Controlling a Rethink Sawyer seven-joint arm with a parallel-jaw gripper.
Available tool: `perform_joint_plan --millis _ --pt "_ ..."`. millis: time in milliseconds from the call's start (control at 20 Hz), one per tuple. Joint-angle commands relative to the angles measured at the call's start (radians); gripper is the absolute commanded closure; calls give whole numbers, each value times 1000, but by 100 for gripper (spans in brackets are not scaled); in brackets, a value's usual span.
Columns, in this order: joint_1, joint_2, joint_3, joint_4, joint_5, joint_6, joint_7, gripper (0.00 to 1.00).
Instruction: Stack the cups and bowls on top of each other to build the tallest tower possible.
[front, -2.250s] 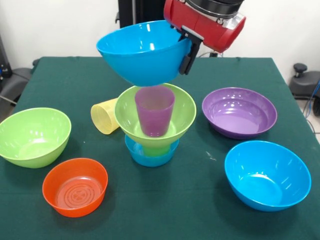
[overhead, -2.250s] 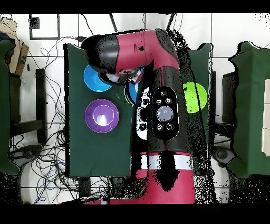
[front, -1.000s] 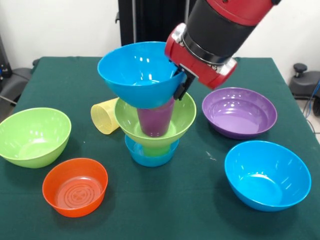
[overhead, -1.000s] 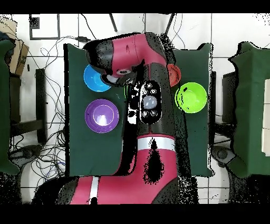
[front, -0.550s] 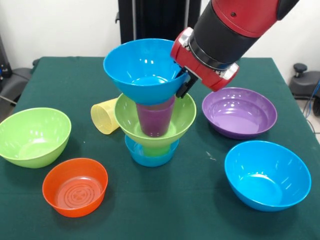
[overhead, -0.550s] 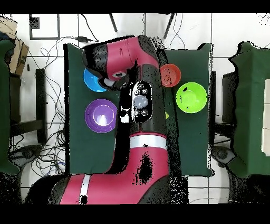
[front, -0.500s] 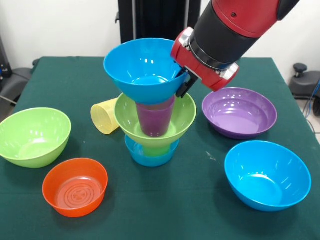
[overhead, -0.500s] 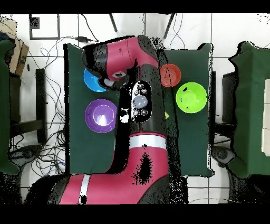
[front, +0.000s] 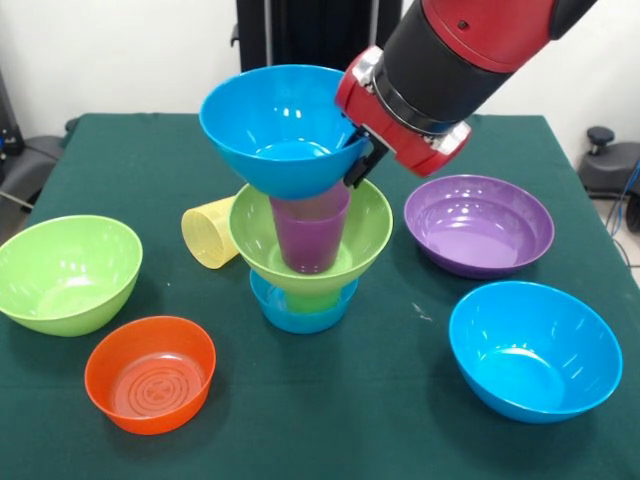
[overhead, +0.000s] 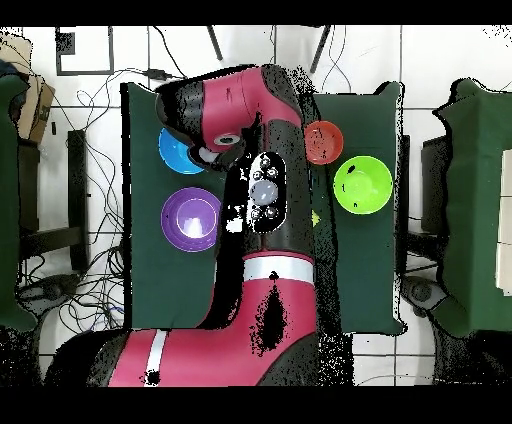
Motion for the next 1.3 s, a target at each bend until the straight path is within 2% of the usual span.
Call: perform_joint_plan --millis 50,550,900,1300 --pt "4 -4 36 -12 -19 37 -109 100" --pt "17 16 28 -49 -14 57 -102 100" --pt "18 13 27 -34 -14 29 -104 100" --pt "22 28 28 -65 -11 57 -98 100"
